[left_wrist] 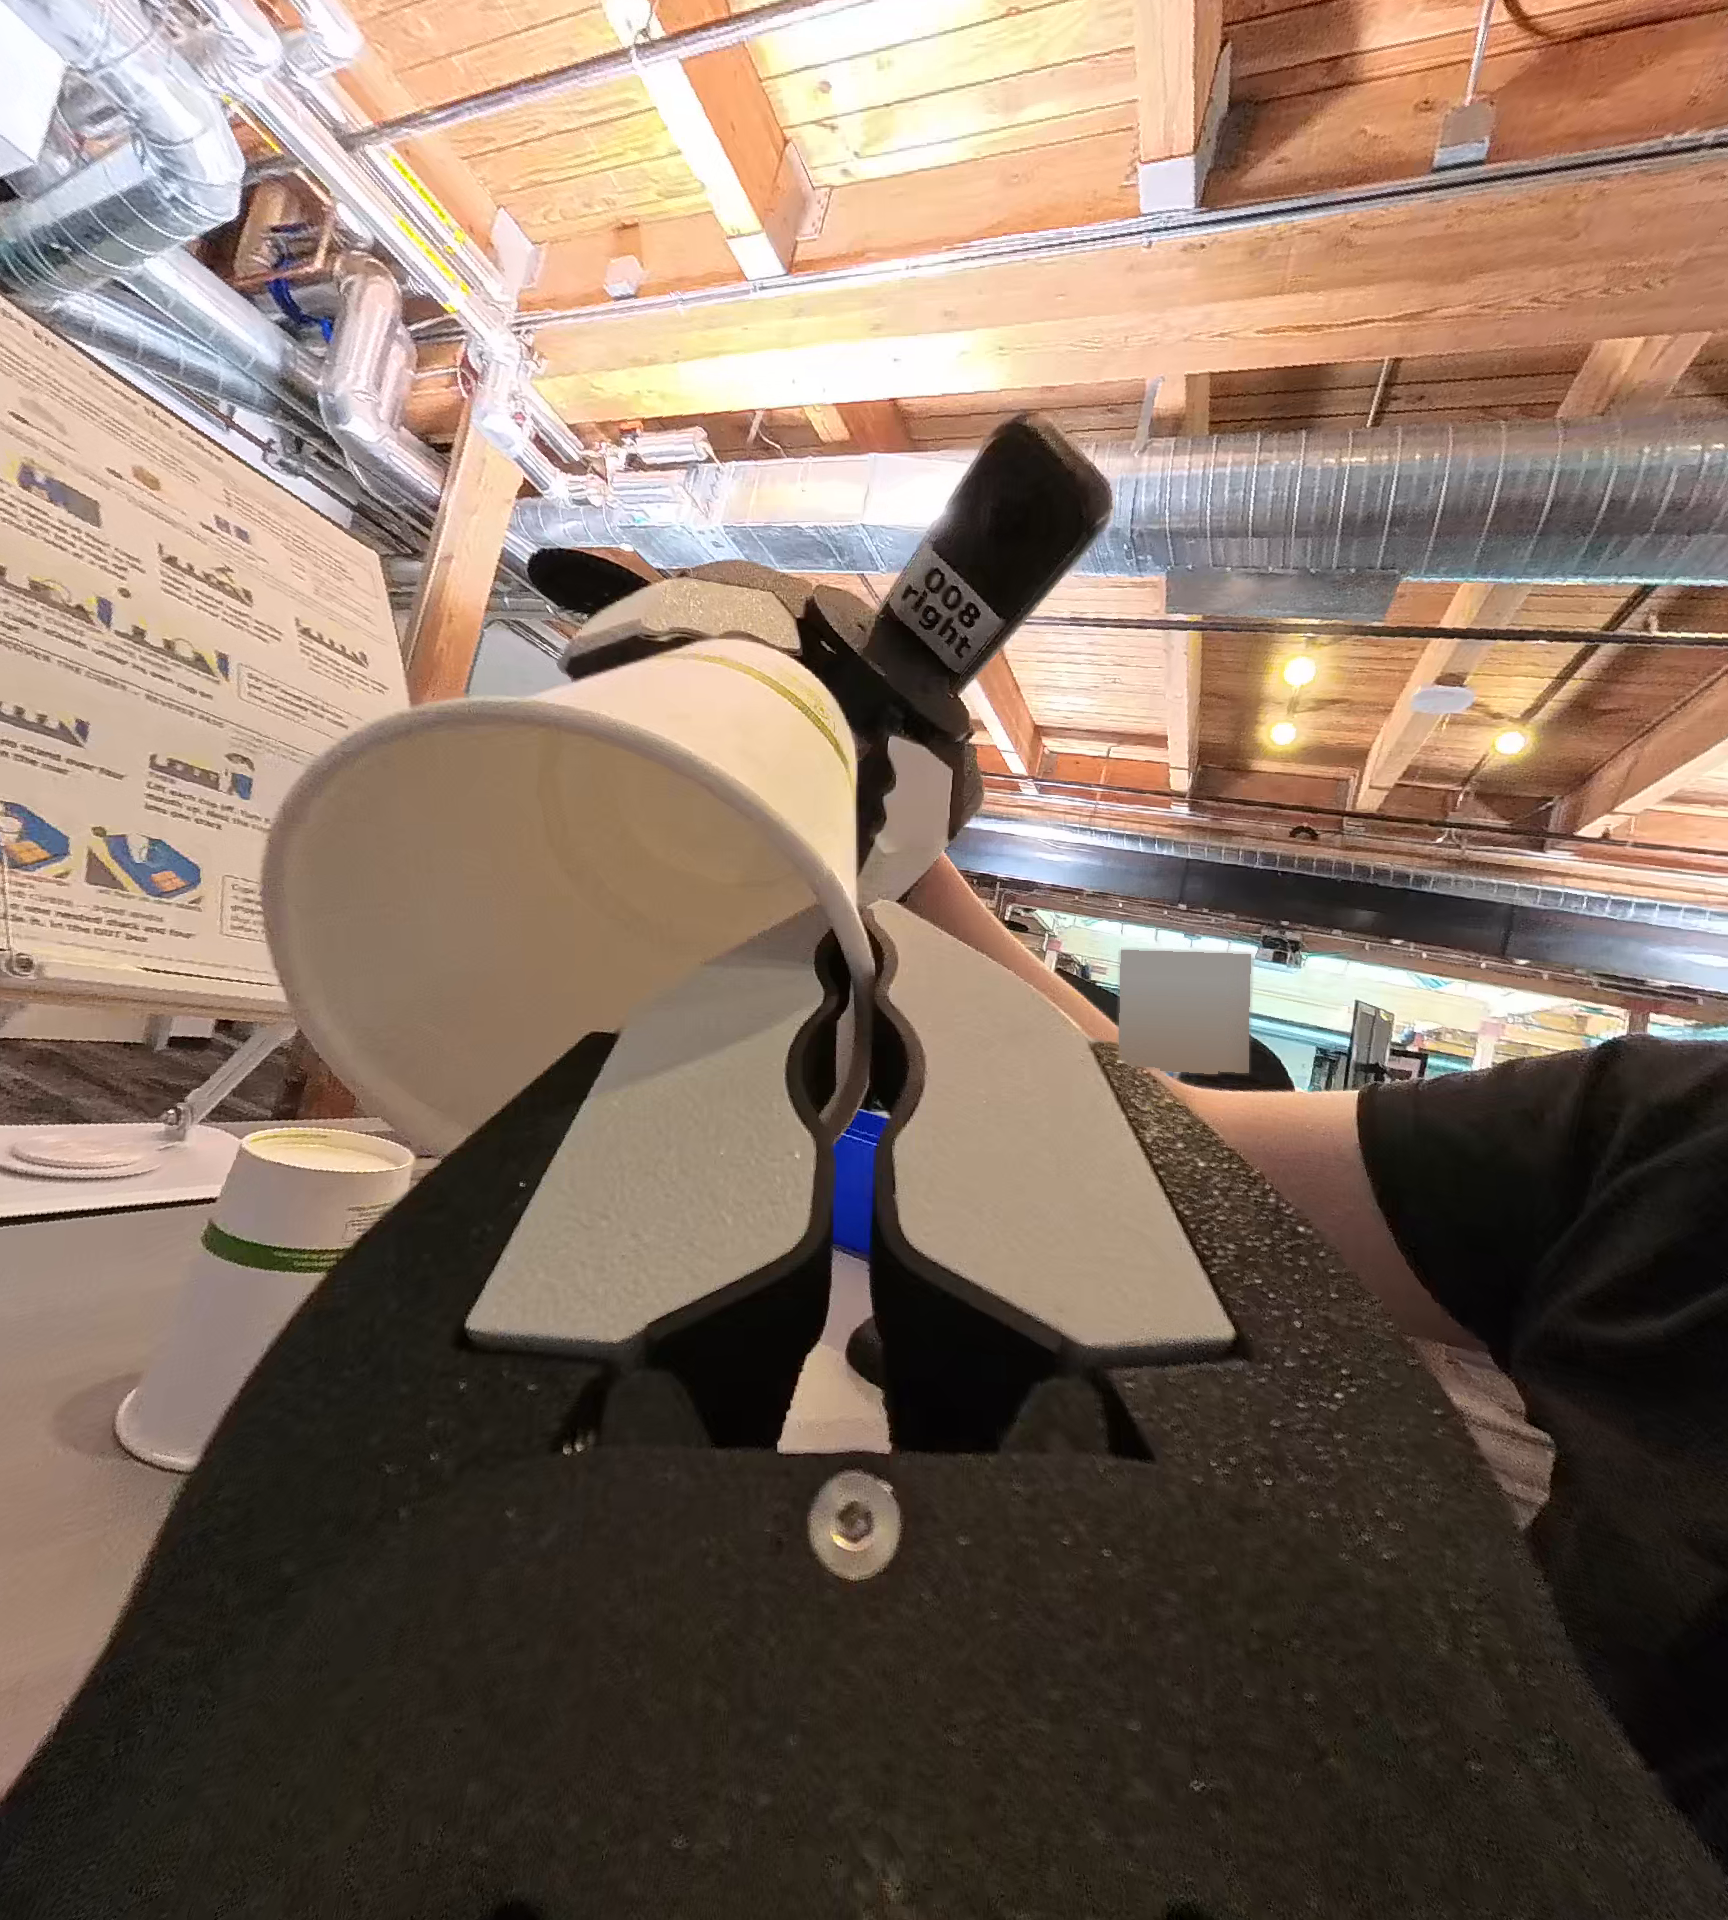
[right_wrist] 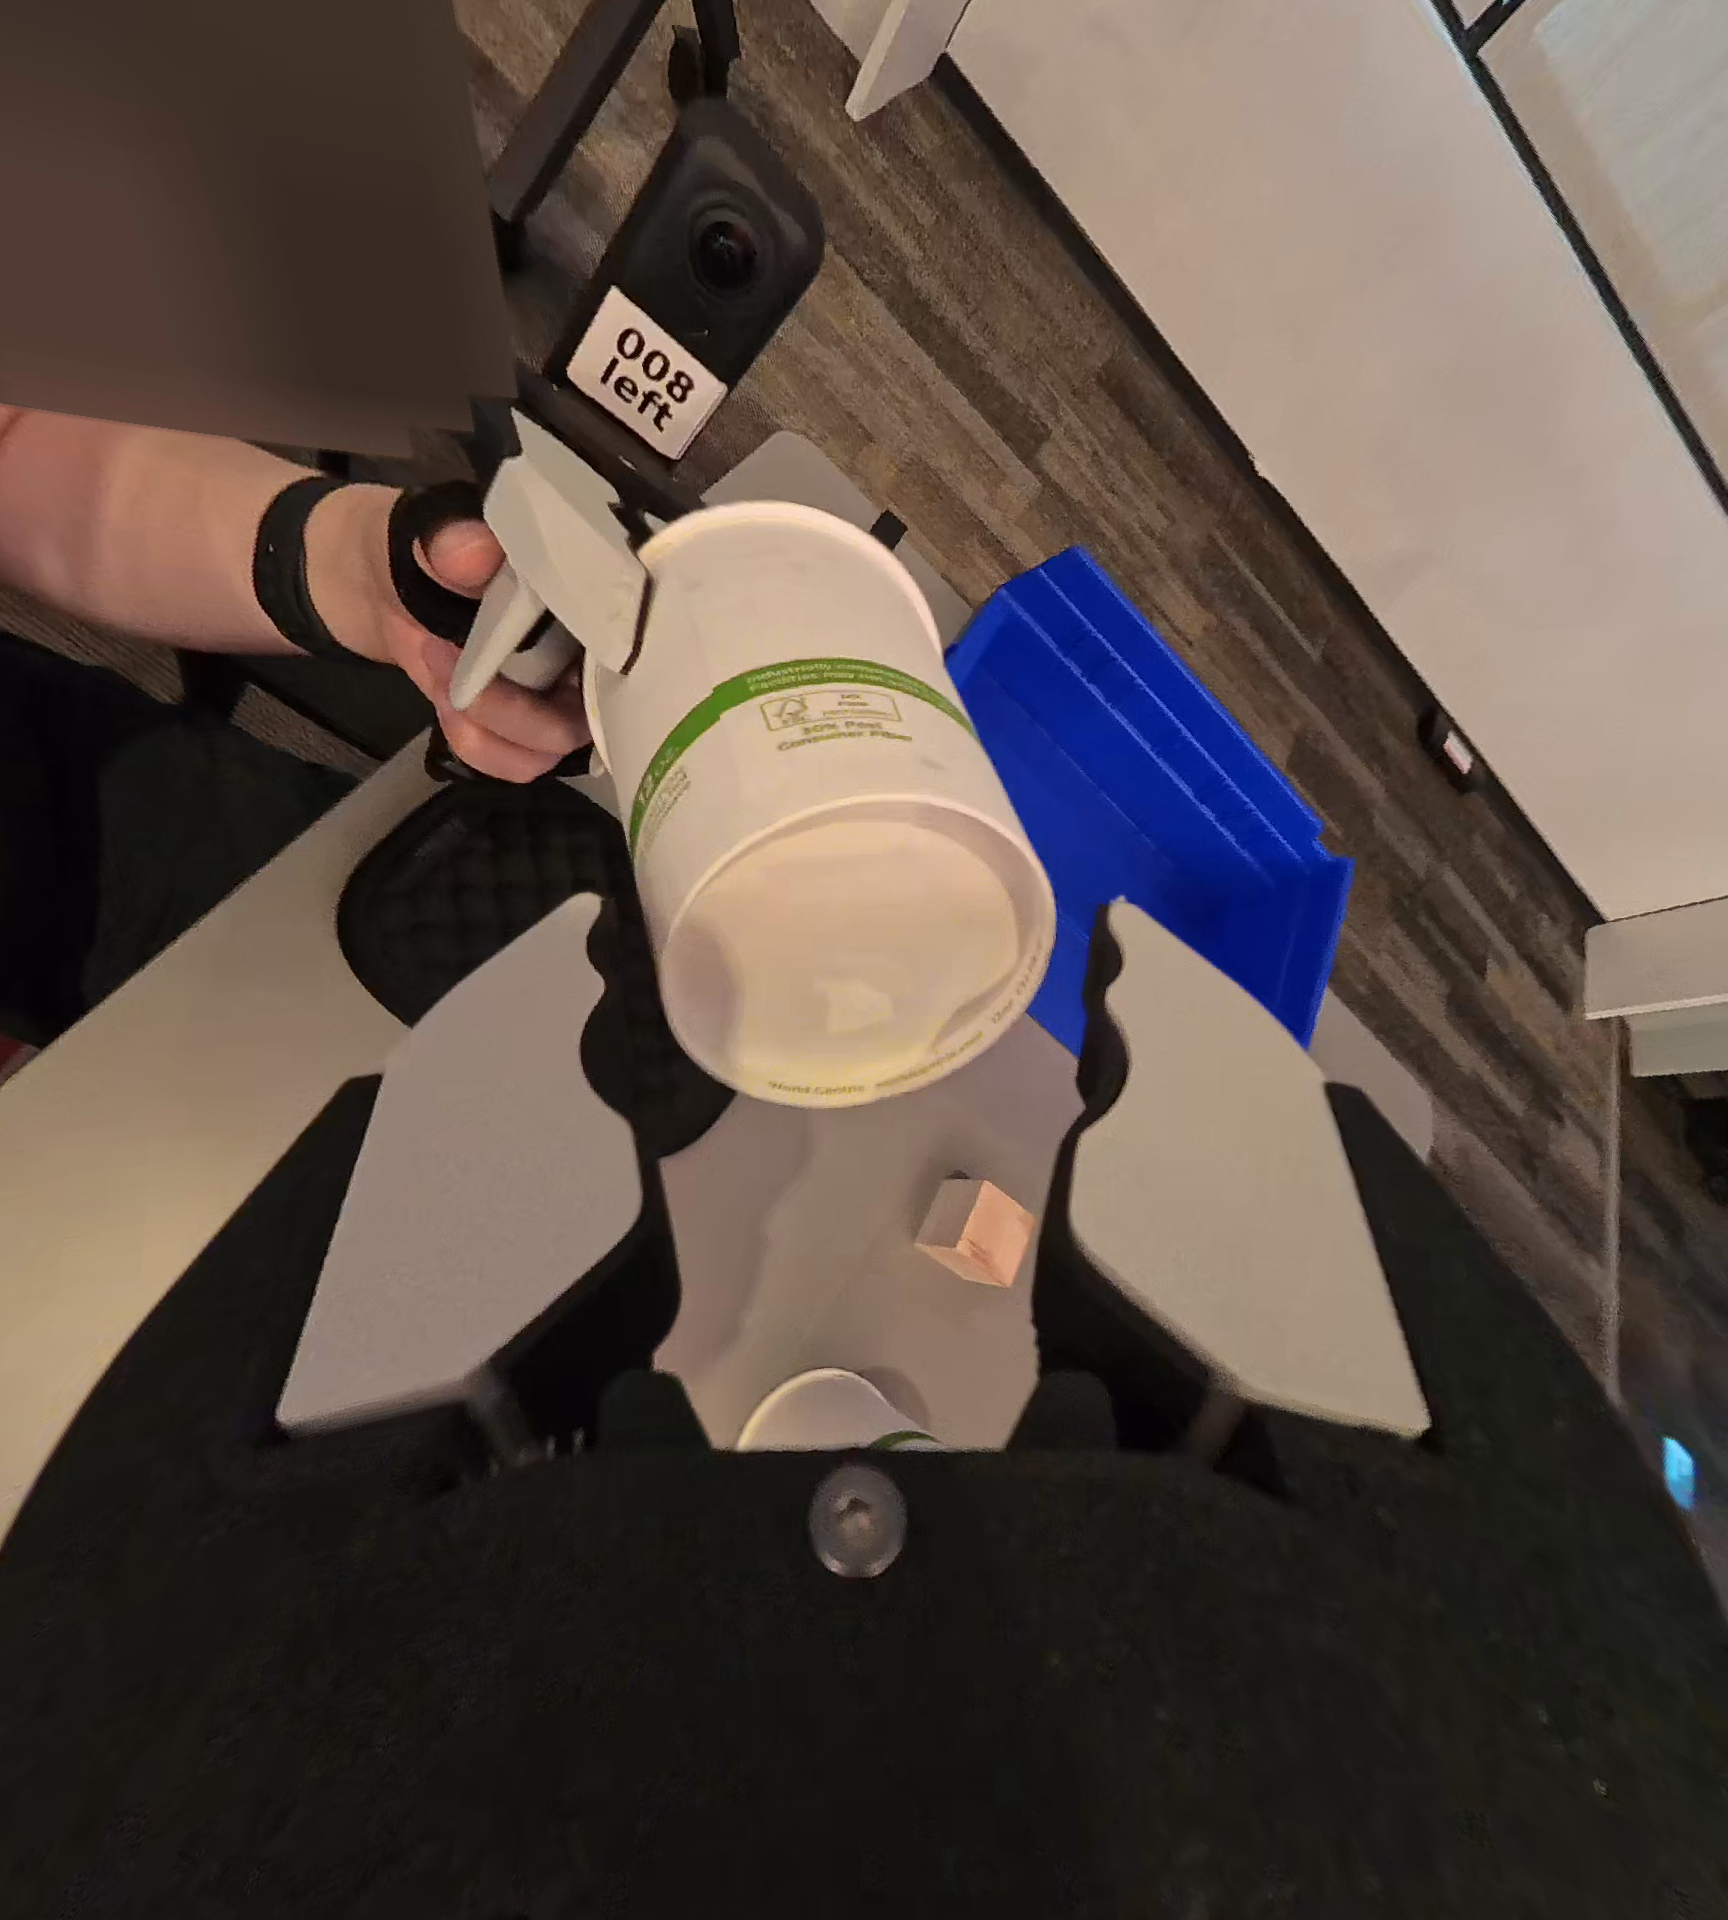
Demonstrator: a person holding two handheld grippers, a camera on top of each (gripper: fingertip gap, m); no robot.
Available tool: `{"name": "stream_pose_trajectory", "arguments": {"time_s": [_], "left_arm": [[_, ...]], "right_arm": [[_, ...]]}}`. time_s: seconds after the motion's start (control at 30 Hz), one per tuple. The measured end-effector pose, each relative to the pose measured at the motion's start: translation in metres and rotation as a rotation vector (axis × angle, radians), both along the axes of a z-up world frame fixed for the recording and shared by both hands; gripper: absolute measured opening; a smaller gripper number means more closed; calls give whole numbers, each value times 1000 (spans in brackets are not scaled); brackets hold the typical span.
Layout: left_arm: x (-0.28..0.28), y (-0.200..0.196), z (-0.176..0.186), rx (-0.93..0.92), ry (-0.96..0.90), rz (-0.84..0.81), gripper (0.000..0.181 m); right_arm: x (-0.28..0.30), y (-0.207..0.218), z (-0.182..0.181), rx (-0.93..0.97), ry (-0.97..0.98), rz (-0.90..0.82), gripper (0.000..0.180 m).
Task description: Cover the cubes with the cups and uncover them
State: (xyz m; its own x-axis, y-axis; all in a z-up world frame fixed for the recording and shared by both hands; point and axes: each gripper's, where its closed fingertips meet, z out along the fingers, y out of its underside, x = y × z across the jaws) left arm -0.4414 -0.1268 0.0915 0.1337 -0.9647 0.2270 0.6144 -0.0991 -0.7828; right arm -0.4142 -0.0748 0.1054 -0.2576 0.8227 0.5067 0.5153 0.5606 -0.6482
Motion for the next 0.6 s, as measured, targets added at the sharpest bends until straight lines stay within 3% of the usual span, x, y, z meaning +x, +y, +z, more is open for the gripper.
{"name": "stream_pose_trajectory", "arguments": {"time_s": [0.43,0.6], "left_arm": [[5,-6,-3,18,19,-15,1],[-12,1,-10,-3,47,92,19]], "right_arm": [[-3,-13,-10,-20,-41,38,77],[2,-3,-7,21,-63,-15,77]]}}
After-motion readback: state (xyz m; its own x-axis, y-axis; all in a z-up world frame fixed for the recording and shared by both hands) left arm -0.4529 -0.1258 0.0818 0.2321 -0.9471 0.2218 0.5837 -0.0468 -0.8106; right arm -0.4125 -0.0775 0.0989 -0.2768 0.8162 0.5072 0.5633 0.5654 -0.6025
